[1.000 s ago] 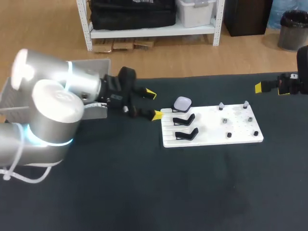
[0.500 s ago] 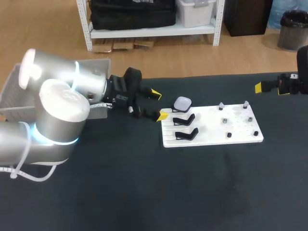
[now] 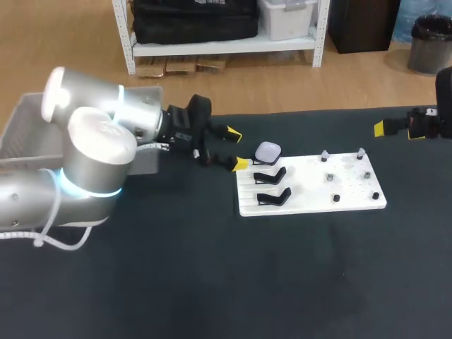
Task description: Pick up each earbud case from the left stands, insert the matching earbuds, close the lid, and place the case in the box.
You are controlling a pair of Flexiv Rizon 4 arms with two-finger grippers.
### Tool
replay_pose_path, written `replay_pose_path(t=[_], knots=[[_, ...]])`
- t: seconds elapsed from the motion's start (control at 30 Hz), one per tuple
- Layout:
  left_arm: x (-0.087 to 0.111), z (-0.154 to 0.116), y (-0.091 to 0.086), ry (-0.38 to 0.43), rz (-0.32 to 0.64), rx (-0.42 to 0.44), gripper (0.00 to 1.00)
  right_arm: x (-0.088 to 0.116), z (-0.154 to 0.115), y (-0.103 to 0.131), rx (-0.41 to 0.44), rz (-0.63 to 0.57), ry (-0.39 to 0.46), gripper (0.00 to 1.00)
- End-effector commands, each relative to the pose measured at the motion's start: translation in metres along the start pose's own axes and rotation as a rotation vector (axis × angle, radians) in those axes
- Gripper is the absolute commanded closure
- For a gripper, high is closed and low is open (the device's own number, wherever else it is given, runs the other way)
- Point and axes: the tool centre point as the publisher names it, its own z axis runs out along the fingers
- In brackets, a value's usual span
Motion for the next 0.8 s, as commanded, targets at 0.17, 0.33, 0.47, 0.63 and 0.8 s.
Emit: replay_pose_path(t=[0.17,0.33,0.47,0.63,0.8], knots=[[0.004,0.024,0.017,-0.025,0.018,0.062,0.00,0.000,0.000,-0.001,-0.003,-0.001,0.000,0.00],[0.005,0.032,0.022,-0.031,0.028,0.083,0.00,0.000,0.000,-0.001,-0.003,-0.001,0.000,0.00],[0.004,0.038,0.026,-0.047,0.035,0.102,0.00,0.000,0.000,-0.001,-0.003,-0.001,0.000,0.00],[0.001,0.045,0.023,-0.054,0.036,0.120,0.00,0.000,0.000,-0.001,-0.003,-0.001,0.000,0.00],[0.002,0.053,0.022,-0.054,0.028,0.134,0.06,0.000,0.000,-0.001,-0.003,-0.001,0.000,0.00]])
